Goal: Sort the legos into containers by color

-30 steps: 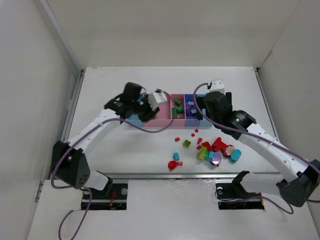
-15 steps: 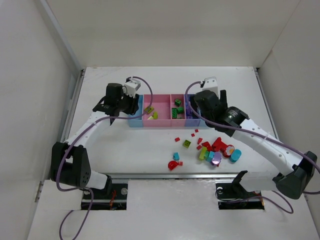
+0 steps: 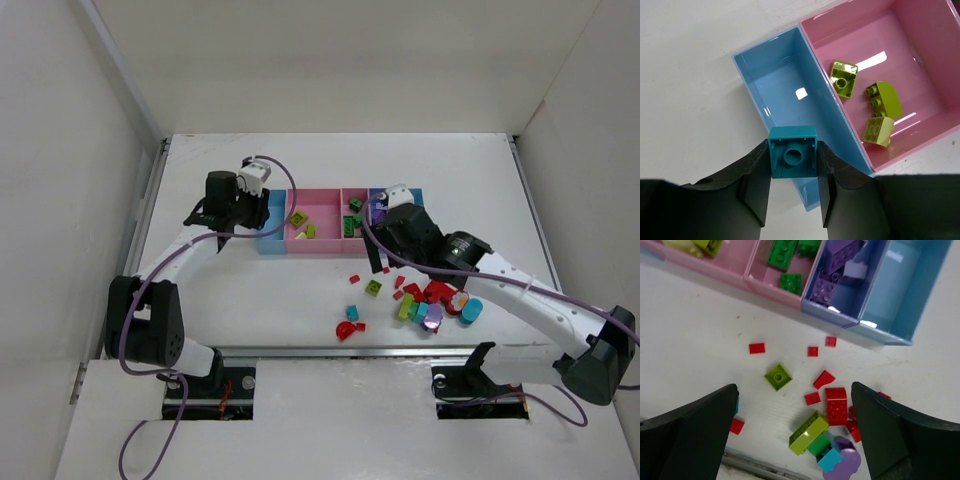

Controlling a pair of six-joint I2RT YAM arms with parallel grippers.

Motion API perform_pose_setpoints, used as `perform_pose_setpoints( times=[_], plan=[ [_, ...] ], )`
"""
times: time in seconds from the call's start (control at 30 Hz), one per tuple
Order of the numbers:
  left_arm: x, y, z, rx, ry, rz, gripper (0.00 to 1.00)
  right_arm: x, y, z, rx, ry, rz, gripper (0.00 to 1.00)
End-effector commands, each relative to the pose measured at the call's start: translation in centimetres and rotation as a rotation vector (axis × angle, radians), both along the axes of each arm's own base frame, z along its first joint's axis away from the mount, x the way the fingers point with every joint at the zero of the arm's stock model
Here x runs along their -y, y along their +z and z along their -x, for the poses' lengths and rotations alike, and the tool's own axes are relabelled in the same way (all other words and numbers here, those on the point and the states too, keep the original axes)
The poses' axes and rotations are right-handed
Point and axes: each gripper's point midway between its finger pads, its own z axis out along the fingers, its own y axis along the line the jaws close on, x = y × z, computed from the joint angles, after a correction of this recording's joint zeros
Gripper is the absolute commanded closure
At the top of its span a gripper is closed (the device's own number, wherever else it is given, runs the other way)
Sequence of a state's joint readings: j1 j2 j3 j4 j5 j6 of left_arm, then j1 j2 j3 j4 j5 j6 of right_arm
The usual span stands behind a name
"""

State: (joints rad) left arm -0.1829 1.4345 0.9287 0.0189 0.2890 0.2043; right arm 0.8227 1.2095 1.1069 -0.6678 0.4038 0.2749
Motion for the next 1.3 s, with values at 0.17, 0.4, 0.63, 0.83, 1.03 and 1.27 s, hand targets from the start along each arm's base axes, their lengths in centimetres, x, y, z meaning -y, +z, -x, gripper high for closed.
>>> perform_pose_setpoints(
  times=[0.17,0.4,0.63,0.83,1.03,1.27],
  plan=[
    [0.1,-1.3,-0.4,-0.018,-0.004,-0.007,0.72,-4.3,-3.3,3.7,-0.196,0.195,-0.15,0.0],
    [1.2,-0.3,-0.1,-0.032,-0.065,0.024,0.57,-5.6,-4.6,4.8,-0.242,0.257,-0.207,0.0],
    [1.6,0.2,-0.2,-0.022,-0.094,0.035,0.53,-5.6,-7.6,5.7,-0.309,0.268,-0.169,0.0],
    [2.0,0.7,-0.2,-0.02,-0.103,0.035,0.5,-6.2,-9.5,6.3,-0.364,0.283,-0.159,0.0],
    [1.7,1.5,-0.2,-0.026,-0.087,0.023,0.5,-8.3,-11.4,7.5,-0.417,0.343,-0.124,0.0],
    [1.1,1.8,0.2,-0.028,-0.076,-0.008,0.49,-9.3,-14.1,8.3,-0.486,0.344,-0.073,0.11]
  ],
)
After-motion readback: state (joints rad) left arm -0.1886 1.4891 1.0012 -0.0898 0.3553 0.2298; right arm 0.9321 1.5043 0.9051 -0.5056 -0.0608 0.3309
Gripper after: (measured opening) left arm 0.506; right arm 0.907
